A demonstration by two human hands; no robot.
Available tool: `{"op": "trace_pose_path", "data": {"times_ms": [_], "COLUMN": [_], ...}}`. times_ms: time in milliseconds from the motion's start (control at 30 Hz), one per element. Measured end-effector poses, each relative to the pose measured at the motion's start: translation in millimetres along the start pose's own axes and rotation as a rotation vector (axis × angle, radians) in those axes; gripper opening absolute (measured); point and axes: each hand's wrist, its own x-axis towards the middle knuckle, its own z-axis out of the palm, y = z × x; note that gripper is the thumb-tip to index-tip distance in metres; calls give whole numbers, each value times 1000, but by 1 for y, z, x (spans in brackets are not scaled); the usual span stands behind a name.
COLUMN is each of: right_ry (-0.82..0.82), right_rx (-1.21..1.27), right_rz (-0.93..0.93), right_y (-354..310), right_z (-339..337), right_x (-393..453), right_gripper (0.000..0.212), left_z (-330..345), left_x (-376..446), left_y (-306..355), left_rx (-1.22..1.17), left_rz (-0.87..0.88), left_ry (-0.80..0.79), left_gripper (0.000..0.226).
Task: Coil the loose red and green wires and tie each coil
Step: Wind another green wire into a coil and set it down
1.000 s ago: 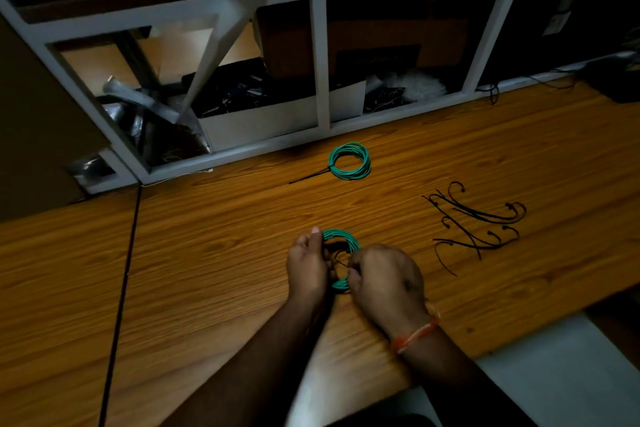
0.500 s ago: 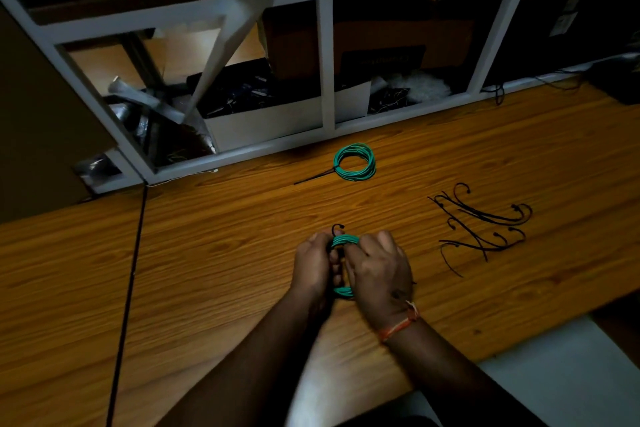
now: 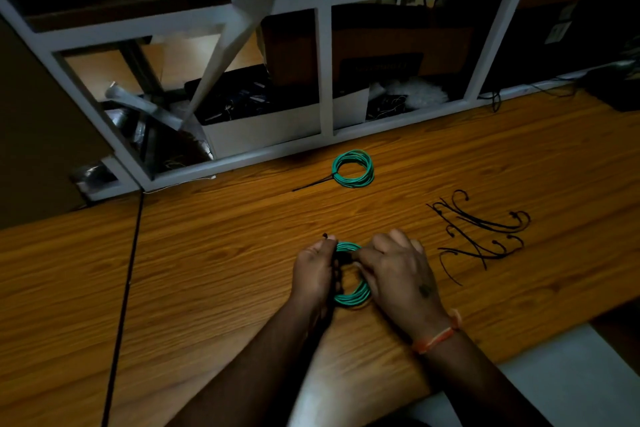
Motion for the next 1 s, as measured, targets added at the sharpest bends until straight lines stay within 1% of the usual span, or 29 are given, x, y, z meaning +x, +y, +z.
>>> {"op": "trace_pose_path", "data": {"times_ms": [100,167,233,267,367,400,433,500,533,600,667,733,800,867,933,1000], "right_ry": [-34,-30,-8,9,43,60,70,75,69,99,176,247,298,366,418,417], "right_rx": [-41,-59,-43,-44,-69,-16,98,434,563,637,627,574,534,543,612,817], "right_rz": [1,17,92,133,215,234,256,309,323,309,257,214,230,244,274,380], "right_y": [5,6,4,3,-4,-5,-5,-5,-5,-7,-9,-12,-14,-13,-12,-13], "right_z": [-9,-12,-15,-16,-12,-8,-4,2,5,7,9,11,10,7,5,5], "right_x": [8,13,16,18,22,23,23,25,25,24,22,21,22,23,24,23], "right_gripper": [15,13,6,6,19,22,23,23,23,22,24,39,59,72,84,95], "left_z": [2,2,2,2,4,3,3,2,2,2,4,3,2,2,2,1], "left_x": [-1,-1,0,0,-1,-2,-2,-1,0,1,1,1,1,1,0,0], "left_y": [1,2,2,2,2,2,2,2,1,0,-1,0,0,1,2,3], "left_rx": [2,-6,-1,10,42,39,34,43,53,75,86,85,84,87,82,77], "left_rz": [5,4,10,16,19,16,13,22,27,33,39,44,35,14,-7,-18], "left_ry": [-20,-23,-29,-32,-40,-37,-32,-31,-33,-28,-22,-21,-15,-15,-13,-19], "left_gripper": [52,46,37,37,49,51,51,50,50,49,42,32,39,44,43,41]}}
